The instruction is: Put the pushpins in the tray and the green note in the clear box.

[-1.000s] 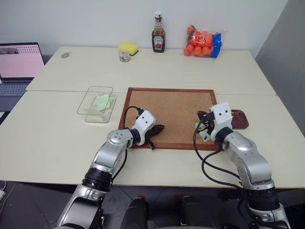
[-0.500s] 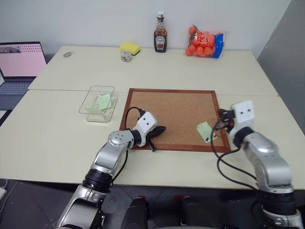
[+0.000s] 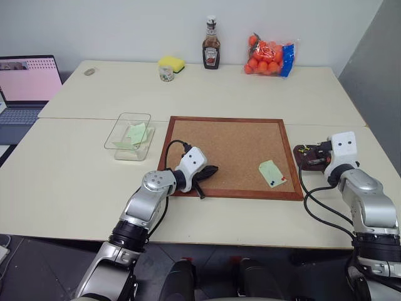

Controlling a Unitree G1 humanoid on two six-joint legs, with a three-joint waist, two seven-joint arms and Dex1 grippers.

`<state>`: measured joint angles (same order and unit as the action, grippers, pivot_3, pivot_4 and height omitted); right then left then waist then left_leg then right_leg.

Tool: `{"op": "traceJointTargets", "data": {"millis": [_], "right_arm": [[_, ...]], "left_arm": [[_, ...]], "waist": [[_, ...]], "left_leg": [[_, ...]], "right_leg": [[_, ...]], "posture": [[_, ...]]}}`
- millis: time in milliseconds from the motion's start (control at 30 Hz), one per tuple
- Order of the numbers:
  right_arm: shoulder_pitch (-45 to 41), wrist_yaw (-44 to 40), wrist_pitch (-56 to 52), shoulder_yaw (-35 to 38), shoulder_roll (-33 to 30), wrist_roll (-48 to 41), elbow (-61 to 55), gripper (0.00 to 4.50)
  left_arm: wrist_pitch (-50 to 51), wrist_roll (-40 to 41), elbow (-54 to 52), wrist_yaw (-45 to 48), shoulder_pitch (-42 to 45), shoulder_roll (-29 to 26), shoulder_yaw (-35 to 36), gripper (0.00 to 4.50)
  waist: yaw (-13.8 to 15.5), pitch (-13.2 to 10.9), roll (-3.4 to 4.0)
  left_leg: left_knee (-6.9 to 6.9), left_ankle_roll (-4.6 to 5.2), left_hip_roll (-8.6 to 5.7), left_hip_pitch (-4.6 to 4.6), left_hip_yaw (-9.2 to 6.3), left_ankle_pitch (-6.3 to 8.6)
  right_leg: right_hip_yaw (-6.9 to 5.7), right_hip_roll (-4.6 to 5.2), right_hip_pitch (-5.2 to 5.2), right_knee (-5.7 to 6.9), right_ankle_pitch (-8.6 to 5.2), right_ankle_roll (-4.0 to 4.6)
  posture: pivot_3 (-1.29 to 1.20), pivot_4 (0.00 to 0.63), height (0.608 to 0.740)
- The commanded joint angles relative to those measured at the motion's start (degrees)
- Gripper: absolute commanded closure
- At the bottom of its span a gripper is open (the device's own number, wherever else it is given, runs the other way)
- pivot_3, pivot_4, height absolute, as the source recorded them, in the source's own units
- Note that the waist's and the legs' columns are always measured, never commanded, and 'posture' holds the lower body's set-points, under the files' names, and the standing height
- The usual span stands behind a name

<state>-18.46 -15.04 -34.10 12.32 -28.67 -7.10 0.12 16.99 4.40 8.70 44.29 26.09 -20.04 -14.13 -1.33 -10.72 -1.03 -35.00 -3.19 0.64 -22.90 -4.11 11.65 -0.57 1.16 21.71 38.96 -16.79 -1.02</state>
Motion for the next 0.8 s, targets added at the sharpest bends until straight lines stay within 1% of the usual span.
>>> {"op": "traceJointTargets", "data": {"millis": [33,100,133,167,233,333,400,433,500,567,700,800], "right_arm": [[-1.73,-0.45,2.12,0.99,-0.9,-0.12,0.53,3.72],[-1.81,-0.93,2.1,1.01,-0.79,-0.62,0.46,3.3],[-1.78,-1.05,2.05,0.97,-0.76,-0.73,0.31,3.02],[-1.75,-1.15,1.98,0.96,-0.71,-0.87,0.18,2.87],[-1.64,-1.2,1.87,1.06,-0.7,-1.01,0.0,2.38],[-1.22,-1.2,1.62,1.3,-0.63,-1.29,-0.93,1.79],[-0.56,-1.51,1.69,1.63,-0.65,-1.77,-2.88,1.43],[0.02,-1.76,1.75,1.87,-0.83,-2.0,-4.5,1.13],[1.75,-3.38,1.2,2.65,-1.0,-3.87,-9.01,0.81],[4.23,-5.69,0.13,3.23,-0.84,-6.64,-14.36,0.81],[12.04,-9.1,-1.83,2.56,-0.02,-11.61,-26.57,0.81],[16.77,-8.09,-1.31,0.42,1.29,-11.06,-31.79,0.81]], "left_arm": [[0.68,-0.81,0.59,0.53,-0.89,0.25,-1.48,4.5],[0.77,-0.82,0.5,0.44,-0.95,0.26,-1.44,4.5],[0.82,-0.82,0.46,0.4,-0.97,0.27,-1.43,4.5],[0.83,-0.82,0.44,0.38,-1.0,0.29,-1.43,4.5],[0.88,-0.81,0.32,0.36,-1.06,0.35,-1.48,4.5],[0.95,-0.78,0.13,0.36,-1.15,0.41,-1.54,4.5],[0.95,-0.79,0.0,0.36,-1.25,0.4,-1.57,4.5],[0.95,-0.8,-0.1,0.35,-1.33,0.38,-1.57,4.5],[0.94,-0.81,-0.18,0.29,-1.42,0.35,-1.52,4.5],[0.92,-0.82,-0.26,0.24,-1.57,0.27,-1.42,4.5],[0.84,-0.87,-0.35,0.31,-1.75,0.07,-1.36,4.5],[0.63,-0.94,-0.17,0.53,-1.72,-0.07,-1.39,4.5]], "waist": [[0.0,0.0,0.0],[0.0,0.0,0.0],[0.0,0.0,0.0],[0.0,0.0,0.0],[0.0,0.0,0.0],[0.0,0.0,0.0],[0.0,0.0,0.01],[0.0,0.0,0.01],[0.01,0.0,0.01],[0.08,0.01,0.01],[0.14,0.01,0.01],[-0.01,0.01,0.01]], "left_leg": [[0.0,0.0,0.0,0.0,0.0,0.0],[0.0,0.0,0.0,0.0,0.0,0.0],[0.0,0.0,0.0,0.0,0.0,0.0],[0.0,0.0,0.0,-0.01,0.0,0.0],[0.0,0.0,0.0,-0.01,0.0,0.0],[0.0,0.0,0.0,0.0,0.0,0.0],[0.0,0.0,0.0,0.0,0.0,0.0],[0.0,0.0,0.0,0.0,0.0,0.0],[0.0,0.0,0.0,-0.01,-0.01,0.0],[0.0,0.0,0.0,-0.02,-0.02,0.0],[0.01,0.0,0.03,-0.03,-0.06,0.01],[0.01,0.0,0.04,-0.02,-0.06,0.01]], "right_leg": [[0.0,0.0,0.0,0.0,0.0,0.0],[0.0,0.0,0.0,0.0,0.0,0.0],[0.0,0.0,0.0,0.0,0.0,0.0],[0.0,0.0,0.0,0.0,0.0,0.0],[0.0,0.0,0.0,0.0,0.0,0.0],[0.0,0.0,0.0,0.0,0.0,0.0],[0.0,0.0,0.0,0.0,0.0,0.0],[0.0,0.0,0.0,0.0,0.0,0.0],[0.0,0.0,0.0,0.0,0.0,0.0],[0.0,0.0,0.0,-0.01,0.0,0.0],[0.0,0.0,-0.02,-0.04,-0.02,0.0],[0.0,-0.01,-0.02,-0.05,-0.02,-0.01]], "posture": [[0.0,0.15,0.74],[0.0,0.15,0.74],[0.0,0.15,0.74],[0.0,0.15,0.74],[0.0,0.15,0.74],[0.0,0.15,0.74],[0.0,0.15,0.74],[0.0,0.15,0.74],[0.0,0.15,0.74],[0.0,0.15,0.74],[0.0,0.15,0.74],[0.0,0.15,0.74]]}}
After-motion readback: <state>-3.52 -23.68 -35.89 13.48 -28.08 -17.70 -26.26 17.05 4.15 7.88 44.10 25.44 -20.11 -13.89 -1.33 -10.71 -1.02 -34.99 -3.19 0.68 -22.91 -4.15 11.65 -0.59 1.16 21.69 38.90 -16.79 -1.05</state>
